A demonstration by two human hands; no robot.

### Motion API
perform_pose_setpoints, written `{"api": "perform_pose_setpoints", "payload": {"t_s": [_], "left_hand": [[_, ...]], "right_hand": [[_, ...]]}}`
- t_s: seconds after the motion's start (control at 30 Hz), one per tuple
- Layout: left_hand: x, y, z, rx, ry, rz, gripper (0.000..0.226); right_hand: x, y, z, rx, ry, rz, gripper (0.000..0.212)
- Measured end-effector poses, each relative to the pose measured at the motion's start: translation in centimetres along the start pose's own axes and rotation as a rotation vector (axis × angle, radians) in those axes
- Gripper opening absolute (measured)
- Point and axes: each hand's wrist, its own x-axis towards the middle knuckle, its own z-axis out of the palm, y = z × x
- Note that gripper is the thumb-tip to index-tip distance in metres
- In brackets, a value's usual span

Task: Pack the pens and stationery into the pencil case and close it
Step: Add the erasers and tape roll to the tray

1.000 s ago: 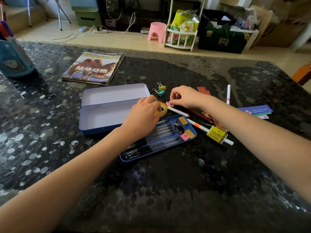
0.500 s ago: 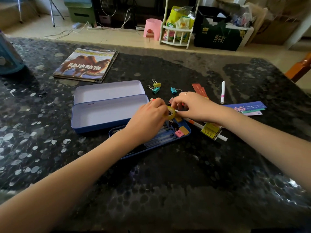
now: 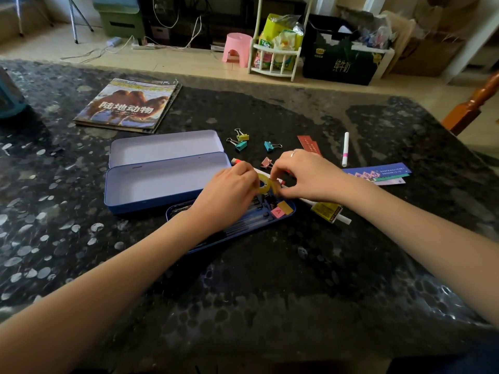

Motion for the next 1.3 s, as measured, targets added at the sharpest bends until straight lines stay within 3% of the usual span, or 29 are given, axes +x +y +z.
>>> {"api": "perform_pose_setpoints", "payload": {"t_s": [0.07, 0.23, 0.73, 1.3], "left_hand": [[0.0, 0.1, 0.1, -0.013, 0.003, 0.006, 0.019], [0.1, 0.2, 0.3, -0.041, 0.001, 0.008, 0.017], [0.2, 0.5, 0.8, -0.118, -0.030, 0.043, 0.015], [0.4, 0.7, 0.7, -0.141, -0.110, 0.028, 0.027]], "right_hand": [[-0.7, 0.4, -0.5, 0.100, 0.001, -0.009, 0.021], [-2.3, 0.4, -0.2, 0.106, -0.200, -0.015, 0.022], [-3.6, -0.2, 0.1, 0.350, -0.174, 0.089, 0.025], [-4.1, -0.4, -0.1, 0.219, -0.100, 0.076, 0.025]]}}
